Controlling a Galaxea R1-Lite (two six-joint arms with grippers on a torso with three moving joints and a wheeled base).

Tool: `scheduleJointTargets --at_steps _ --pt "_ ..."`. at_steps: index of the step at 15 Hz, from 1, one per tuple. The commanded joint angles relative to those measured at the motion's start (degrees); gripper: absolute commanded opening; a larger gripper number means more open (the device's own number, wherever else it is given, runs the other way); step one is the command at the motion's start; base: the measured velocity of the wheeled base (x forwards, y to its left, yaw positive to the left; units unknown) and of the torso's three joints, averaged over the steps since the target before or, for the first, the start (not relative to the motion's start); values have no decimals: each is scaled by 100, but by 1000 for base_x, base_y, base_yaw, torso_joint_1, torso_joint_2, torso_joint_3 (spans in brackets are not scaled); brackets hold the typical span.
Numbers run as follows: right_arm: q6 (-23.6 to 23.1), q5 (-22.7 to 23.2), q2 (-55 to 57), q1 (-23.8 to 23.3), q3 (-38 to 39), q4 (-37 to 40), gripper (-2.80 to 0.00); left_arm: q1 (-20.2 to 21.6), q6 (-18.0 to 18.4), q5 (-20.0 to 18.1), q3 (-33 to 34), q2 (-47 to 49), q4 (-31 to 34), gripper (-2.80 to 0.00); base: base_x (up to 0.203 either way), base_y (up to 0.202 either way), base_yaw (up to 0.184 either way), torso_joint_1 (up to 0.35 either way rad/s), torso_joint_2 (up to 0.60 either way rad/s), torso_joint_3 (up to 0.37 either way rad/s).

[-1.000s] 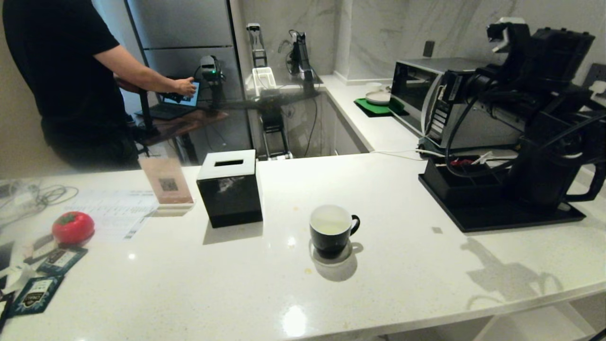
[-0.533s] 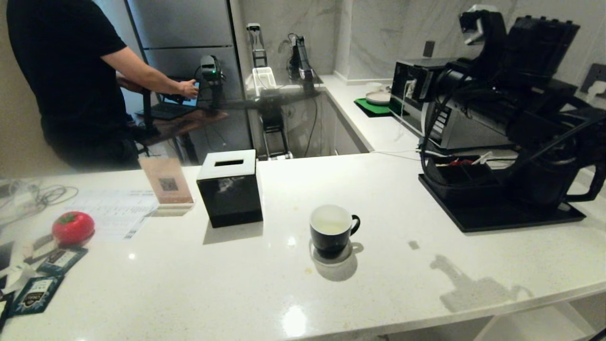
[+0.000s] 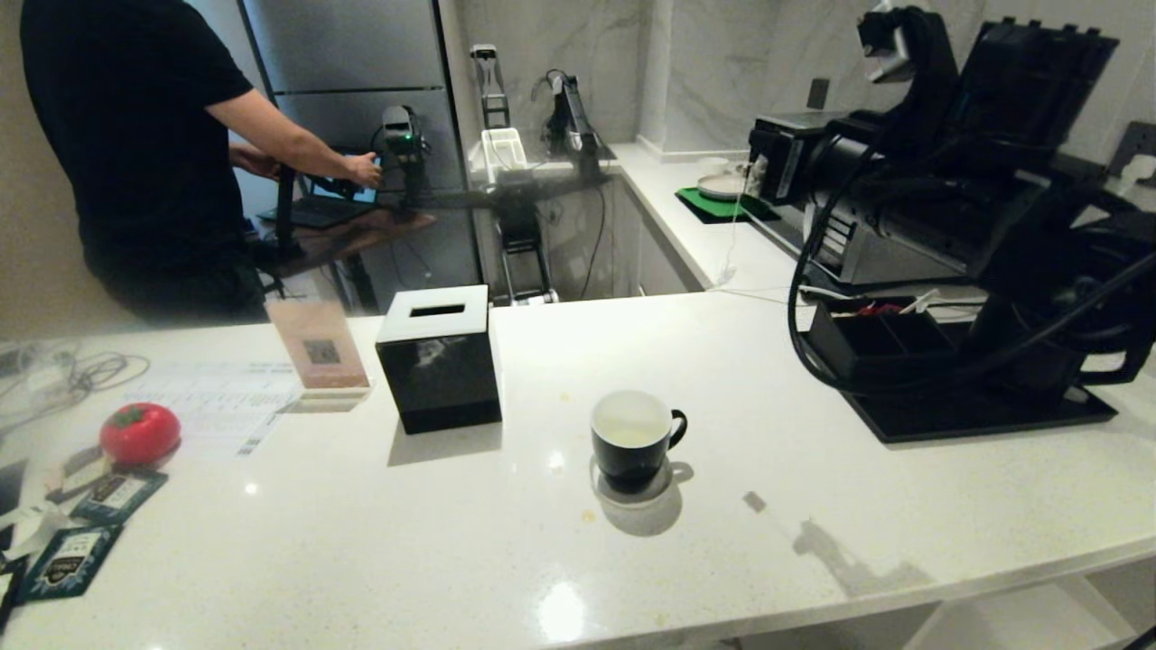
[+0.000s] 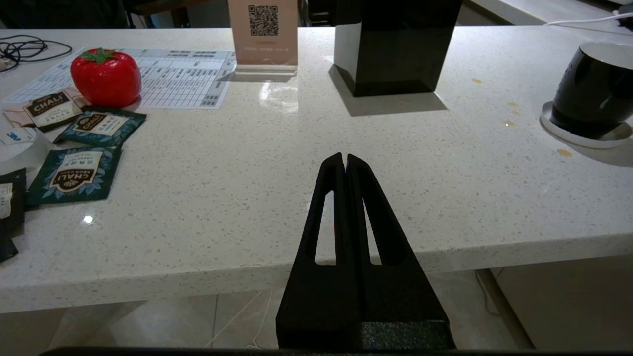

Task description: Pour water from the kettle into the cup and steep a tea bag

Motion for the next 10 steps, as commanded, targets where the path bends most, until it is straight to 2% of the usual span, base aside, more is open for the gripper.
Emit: scheduleJointTargets --at_steps 1,5,10 --pt "12 8 -325 109 288 -20 -280 0 -3 1 0 9 -2 -280 0 0 0 0 0 0" --pt "12 1 -626 450 762 -29 -280 0 -3 1 0 9 -2 -280 0 0 0 0 0 0" --pt "37 18 -538 798 789 -198 -280 0 -3 1 0 9 -2 -280 0 0 0 0 0 0"
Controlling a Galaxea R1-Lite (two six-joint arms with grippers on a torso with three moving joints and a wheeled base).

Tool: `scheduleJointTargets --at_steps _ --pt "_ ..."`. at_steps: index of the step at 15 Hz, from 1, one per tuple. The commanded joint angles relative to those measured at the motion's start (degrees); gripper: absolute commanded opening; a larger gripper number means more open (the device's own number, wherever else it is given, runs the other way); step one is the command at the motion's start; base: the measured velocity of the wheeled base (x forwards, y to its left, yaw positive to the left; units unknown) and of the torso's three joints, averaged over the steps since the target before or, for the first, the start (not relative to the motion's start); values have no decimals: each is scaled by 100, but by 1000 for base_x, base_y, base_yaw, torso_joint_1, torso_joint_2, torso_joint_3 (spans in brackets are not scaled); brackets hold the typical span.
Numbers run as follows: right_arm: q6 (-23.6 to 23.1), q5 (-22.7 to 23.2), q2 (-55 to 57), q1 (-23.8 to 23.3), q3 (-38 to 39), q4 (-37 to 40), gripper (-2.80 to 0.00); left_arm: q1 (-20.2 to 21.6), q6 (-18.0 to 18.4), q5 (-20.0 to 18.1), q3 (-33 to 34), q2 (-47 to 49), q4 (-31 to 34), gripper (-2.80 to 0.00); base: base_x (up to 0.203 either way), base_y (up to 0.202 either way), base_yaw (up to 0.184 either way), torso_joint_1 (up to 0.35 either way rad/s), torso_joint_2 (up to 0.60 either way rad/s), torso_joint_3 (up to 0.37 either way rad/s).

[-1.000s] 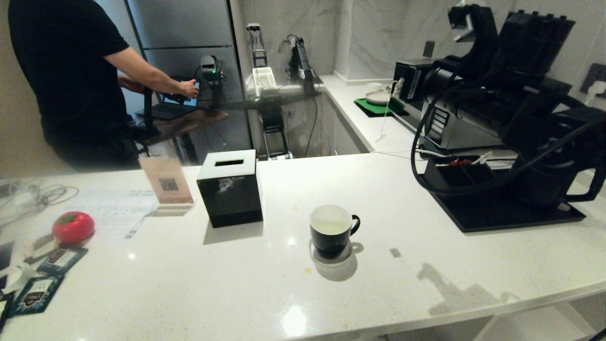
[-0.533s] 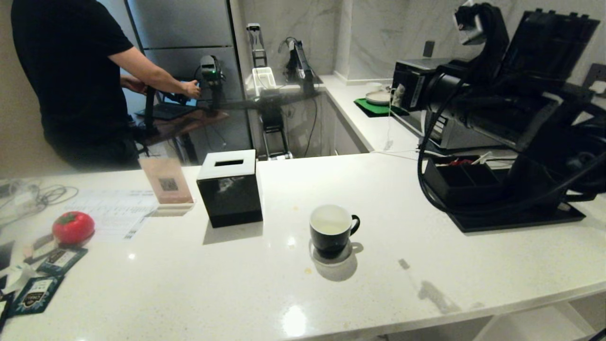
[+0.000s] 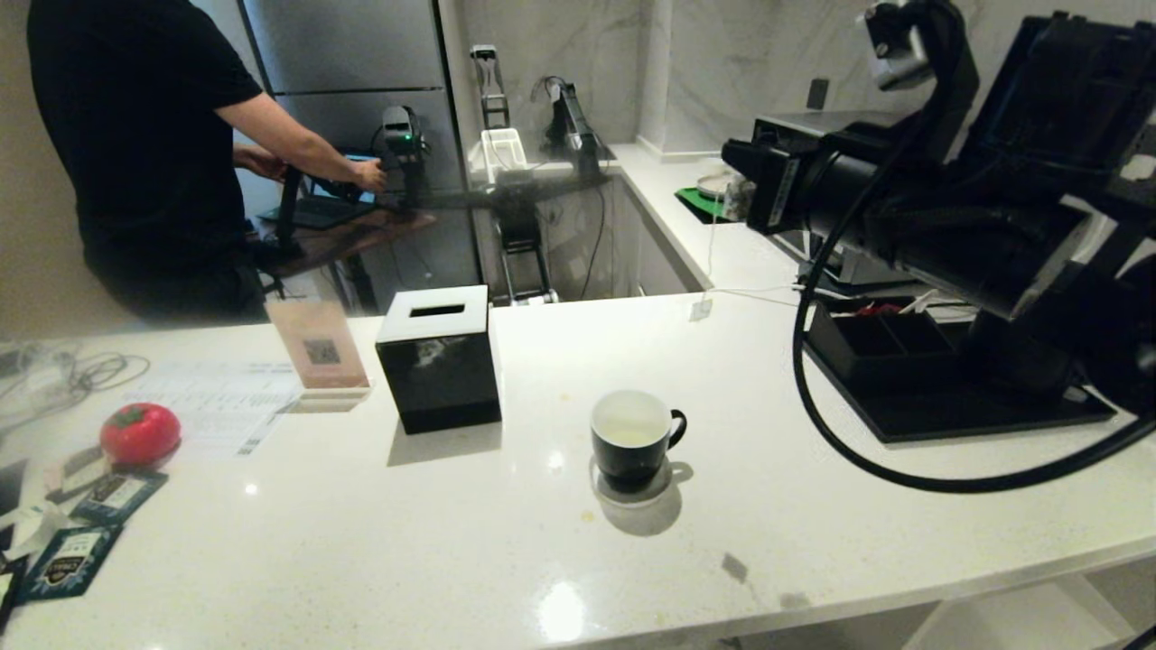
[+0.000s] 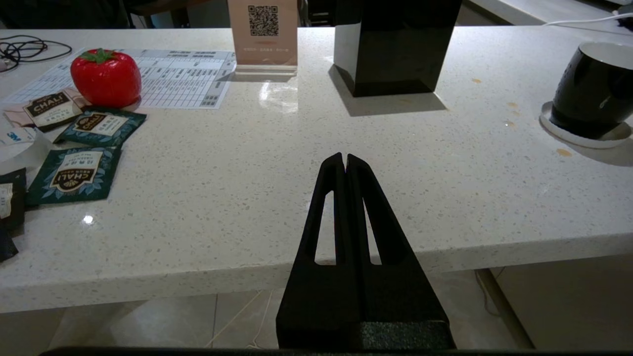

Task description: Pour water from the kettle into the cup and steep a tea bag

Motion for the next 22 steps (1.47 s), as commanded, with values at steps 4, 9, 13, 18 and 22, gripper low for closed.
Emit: scheduleJointTargets --at_steps 4,9,13,18,22 --pt "-10 3 71 247 -1 -33 -280 0 -3 3 0 9 -2 -280 0 0 0 0 0 0" --pt "-27 -4 11 361 103 -58 -280 0 50 3 0 9 -2 -280 0 0 0 0 0 0" --pt "-63 -14 -56 540 234 -68 -280 0 50 3 0 9 -2 -280 0 0 0 0 0 0" --pt "-170 11 -65 625 207 -68 -280 0 304 -26 0 9 -1 -280 0 0 0 0 0 0" --pt "-186 4 -78 632 227 -68 -280 0 545 -65 0 9 -2 -280 0 0 0 0 0 0"
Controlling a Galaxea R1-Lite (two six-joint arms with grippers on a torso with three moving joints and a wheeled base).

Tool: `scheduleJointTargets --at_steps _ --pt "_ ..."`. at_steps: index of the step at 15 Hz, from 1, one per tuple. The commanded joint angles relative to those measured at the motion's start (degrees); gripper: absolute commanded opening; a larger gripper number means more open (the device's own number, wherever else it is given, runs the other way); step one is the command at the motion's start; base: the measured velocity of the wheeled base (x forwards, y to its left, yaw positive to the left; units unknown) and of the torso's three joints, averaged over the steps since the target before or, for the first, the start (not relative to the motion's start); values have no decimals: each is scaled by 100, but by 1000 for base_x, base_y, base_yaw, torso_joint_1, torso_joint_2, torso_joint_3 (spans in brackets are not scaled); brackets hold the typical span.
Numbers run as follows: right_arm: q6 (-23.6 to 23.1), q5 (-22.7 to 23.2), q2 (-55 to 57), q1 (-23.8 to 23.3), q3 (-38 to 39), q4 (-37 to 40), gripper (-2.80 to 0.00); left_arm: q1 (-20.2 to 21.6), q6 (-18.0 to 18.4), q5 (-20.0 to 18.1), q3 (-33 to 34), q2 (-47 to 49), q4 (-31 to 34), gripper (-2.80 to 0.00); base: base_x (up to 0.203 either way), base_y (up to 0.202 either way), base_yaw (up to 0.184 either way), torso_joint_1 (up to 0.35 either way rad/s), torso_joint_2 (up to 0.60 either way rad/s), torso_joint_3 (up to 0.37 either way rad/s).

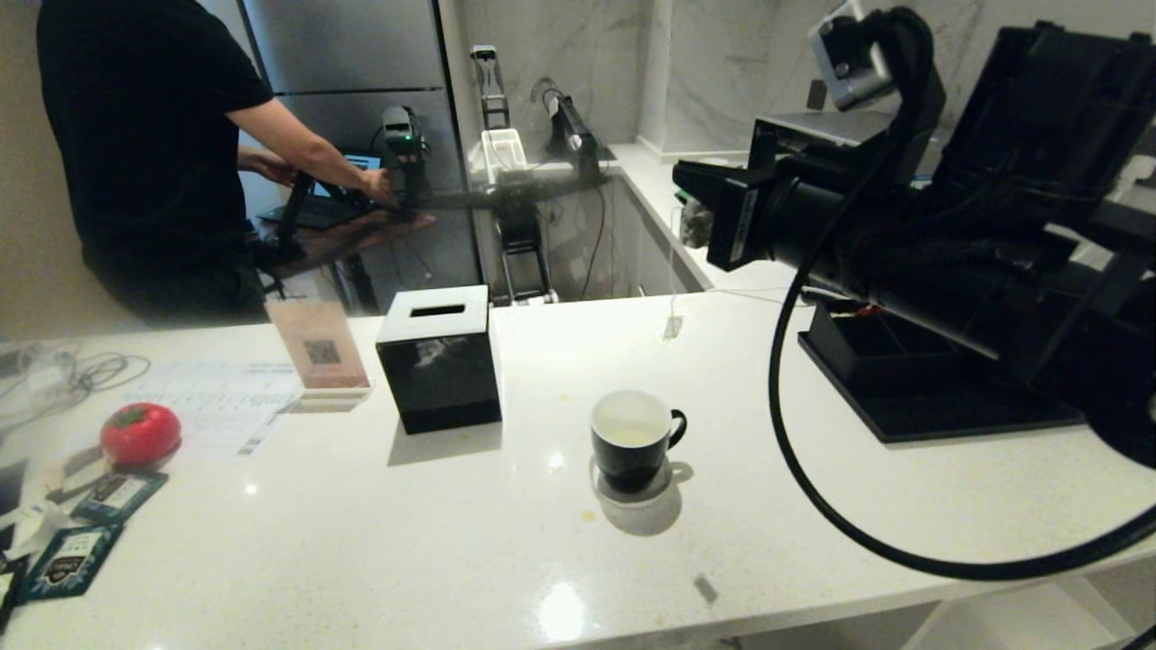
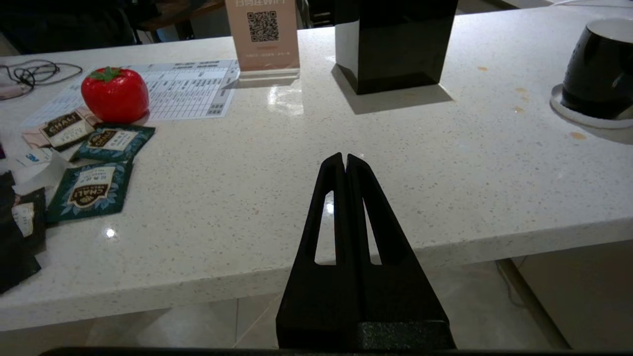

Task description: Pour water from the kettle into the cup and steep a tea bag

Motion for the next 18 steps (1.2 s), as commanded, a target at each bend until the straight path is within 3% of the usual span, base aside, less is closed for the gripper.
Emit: scheduleJointTargets --at_steps 1,7,18 --pt "-6 -4 -14 -2 21 -24 -280 0 194 4 0 9 -2 -280 0 0 0 0 0 0" --pt "-14 -30 -30 -1 73 -15 -280 0 200 -91 -1 9 -221 -280 0 0 0 0 0 0" --pt "-102 -30 -110 -2 196 -15 -280 0 167 -203 -641 202 -186 -280 0 0 0 0 0 0"
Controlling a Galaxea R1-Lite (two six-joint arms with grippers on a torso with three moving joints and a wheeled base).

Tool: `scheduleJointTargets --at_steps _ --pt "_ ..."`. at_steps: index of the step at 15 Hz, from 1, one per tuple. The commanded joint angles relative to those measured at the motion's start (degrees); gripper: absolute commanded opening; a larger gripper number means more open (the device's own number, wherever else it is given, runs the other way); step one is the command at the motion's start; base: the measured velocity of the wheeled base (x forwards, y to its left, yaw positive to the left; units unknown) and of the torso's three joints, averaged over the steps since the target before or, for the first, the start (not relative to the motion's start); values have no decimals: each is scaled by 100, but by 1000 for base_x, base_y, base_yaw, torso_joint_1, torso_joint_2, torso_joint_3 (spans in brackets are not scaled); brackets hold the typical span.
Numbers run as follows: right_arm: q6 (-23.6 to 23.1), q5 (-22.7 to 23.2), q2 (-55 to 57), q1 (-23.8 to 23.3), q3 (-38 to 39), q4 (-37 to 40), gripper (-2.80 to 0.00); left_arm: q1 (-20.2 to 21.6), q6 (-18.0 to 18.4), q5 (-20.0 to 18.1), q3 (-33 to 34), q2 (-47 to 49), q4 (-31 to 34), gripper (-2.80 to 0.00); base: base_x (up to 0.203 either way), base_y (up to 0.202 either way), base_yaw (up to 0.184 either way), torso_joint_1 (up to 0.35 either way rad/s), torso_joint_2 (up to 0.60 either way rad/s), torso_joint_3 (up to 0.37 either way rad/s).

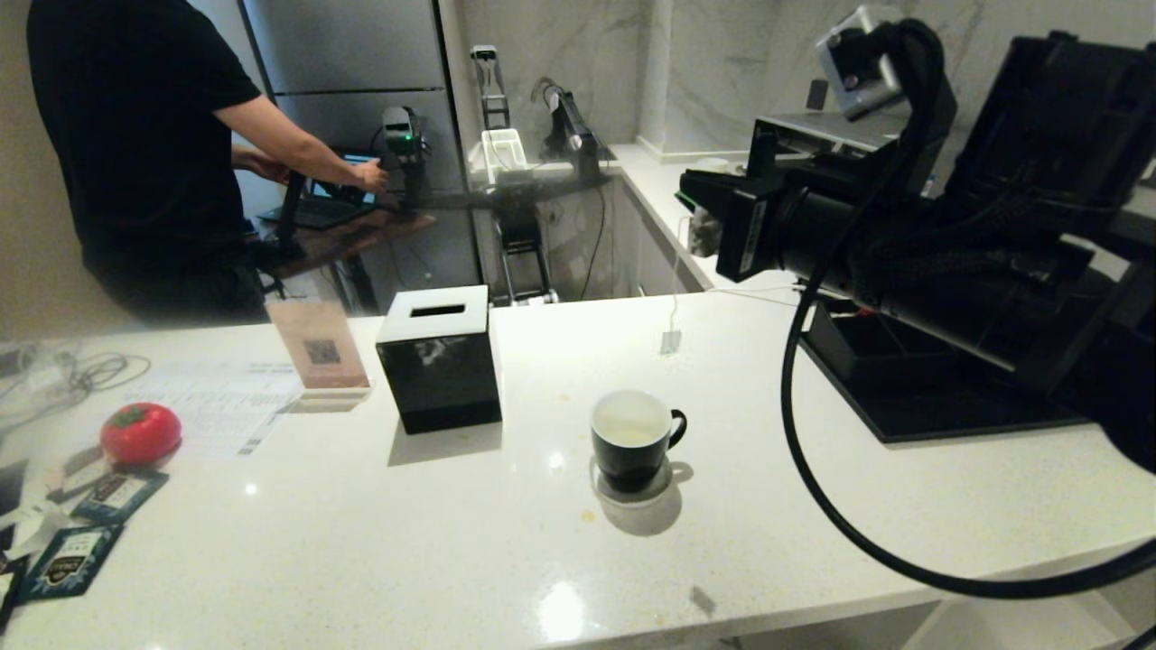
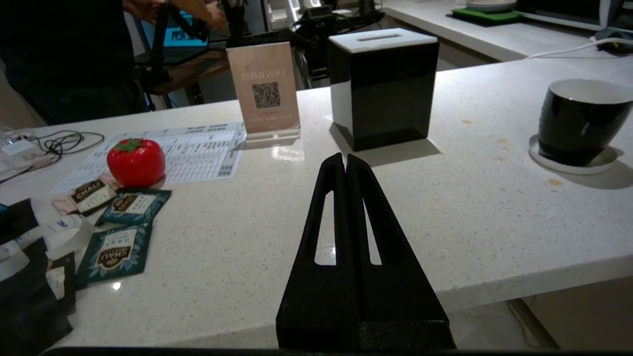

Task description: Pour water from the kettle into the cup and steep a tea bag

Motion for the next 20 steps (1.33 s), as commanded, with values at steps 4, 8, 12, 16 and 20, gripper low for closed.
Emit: scheduleJointTargets --at_steps 4,8,12,16,20 --pt "-1 -10 -47 3 41 -21 -280 0 2 -181 -382 459 -5 -280 0 0 0 0 0 0" --pt "8 -1 -26 3 32 -21 -280 -61 -24 -300 -640 995 -43 -280 0 0 0 0 0 0" --pt "13 -10 -27 -6 32 -21 -280 -165 -154 -676 -1002 1650 -165 -280 0 0 0 0 0 0" --pt "17 -12 -30 -15 14 -21 -280 -191 -389 -767 -1393 2839 -825 -280 0 0 0 0 0 0" --pt "17 -15 -3 -15 -52 -41 -280 -362 -739 -899 -1787 4109 -1716 -280 0 0 0 0 0 0"
